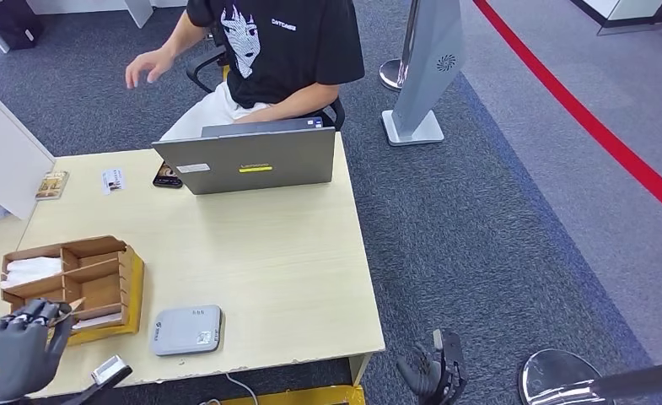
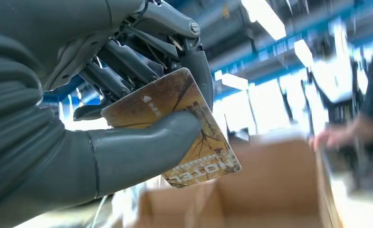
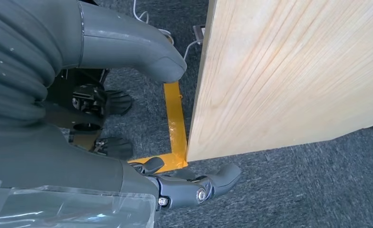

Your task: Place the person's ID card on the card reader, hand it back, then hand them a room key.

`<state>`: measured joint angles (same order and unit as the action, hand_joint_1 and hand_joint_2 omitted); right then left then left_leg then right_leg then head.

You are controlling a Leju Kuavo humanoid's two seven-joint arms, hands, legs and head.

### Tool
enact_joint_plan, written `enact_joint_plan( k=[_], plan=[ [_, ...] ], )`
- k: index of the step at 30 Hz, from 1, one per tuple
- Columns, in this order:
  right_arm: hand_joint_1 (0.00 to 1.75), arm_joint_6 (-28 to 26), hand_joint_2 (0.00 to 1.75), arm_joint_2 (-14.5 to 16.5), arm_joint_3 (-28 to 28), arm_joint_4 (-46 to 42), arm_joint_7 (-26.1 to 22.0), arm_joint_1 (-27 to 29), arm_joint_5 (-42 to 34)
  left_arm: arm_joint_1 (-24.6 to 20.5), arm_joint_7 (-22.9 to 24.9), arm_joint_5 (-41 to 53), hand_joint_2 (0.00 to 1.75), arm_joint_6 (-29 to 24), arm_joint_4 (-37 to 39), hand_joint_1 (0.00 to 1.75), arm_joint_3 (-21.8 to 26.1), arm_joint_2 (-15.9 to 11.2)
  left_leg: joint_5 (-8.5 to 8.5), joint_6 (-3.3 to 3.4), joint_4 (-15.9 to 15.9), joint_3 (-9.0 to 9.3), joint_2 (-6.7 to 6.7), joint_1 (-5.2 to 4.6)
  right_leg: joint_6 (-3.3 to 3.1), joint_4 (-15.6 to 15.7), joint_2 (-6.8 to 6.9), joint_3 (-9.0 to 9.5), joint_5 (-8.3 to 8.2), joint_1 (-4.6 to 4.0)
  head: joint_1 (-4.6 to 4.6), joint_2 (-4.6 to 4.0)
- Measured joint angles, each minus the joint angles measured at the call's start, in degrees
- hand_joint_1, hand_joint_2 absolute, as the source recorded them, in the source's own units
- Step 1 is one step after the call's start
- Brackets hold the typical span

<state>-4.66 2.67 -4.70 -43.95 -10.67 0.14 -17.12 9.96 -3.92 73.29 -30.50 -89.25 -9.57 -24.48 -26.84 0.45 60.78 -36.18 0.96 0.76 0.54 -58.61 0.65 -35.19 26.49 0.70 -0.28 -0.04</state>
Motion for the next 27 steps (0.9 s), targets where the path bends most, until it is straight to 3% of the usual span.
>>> enact_joint_plan(
  k=[5, 13, 23, 27],
  plan=[
    [0.0, -0.1, 1.75, 0.0, 0.0, 0.3, -0.5, -0.1, 0.2, -5.1, -2.4, -0.8, 1.75, 3.1, -6.1, 1.75, 1.7, -1.0, 0.07, 0.02, 0.0, 0.01, -0.07, 0.0, 0.04, 0.0, 0.07, 0.04, -0.04, 0.0, 0.03, 0.0],
    [0.0, 0.5, 1.75, 0.0, -0.8, 1.4, -1.1, -0.6, 0.2, -13.0, -3.2, -1.4, 1.75, 5.0, -6.6, 1.75, 1.9, -1.6, 0.11, -0.04, 0.0, 0.08, -0.05, -0.01, -0.02, 0.0, 0.04, 0.05, -0.11, 0.0, 0.04, 0.0],
    [0.0, 1.4, 1.75, 0.0, -2.7, 2.1, -1.2, -1.1, -0.1, -26.0, -0.8, -2.3, 1.75, 11.1, 2.2, 1.75, 1.7, -1.5, 0.16, -0.11, 0.0, 0.09, -0.05, 0.0, -0.04, 0.0, 0.02, 0.03, -0.17, 0.0, -0.01, 0.0],
    [0.0, 1.8, 1.75, 0.0, -3.1, 2.1, -1.2, -1.1, -0.6, -28.4, -0.4, -2.5, 1.75, 11.7, 5.5, 0.04, 1.6, -1.4, 0.16, -0.11, 0.0, 0.09, 0.05, 0.0, -0.05, 0.0, -0.06, 0.03, -0.19, 0.0, -0.01, 0.0]
  ],
)
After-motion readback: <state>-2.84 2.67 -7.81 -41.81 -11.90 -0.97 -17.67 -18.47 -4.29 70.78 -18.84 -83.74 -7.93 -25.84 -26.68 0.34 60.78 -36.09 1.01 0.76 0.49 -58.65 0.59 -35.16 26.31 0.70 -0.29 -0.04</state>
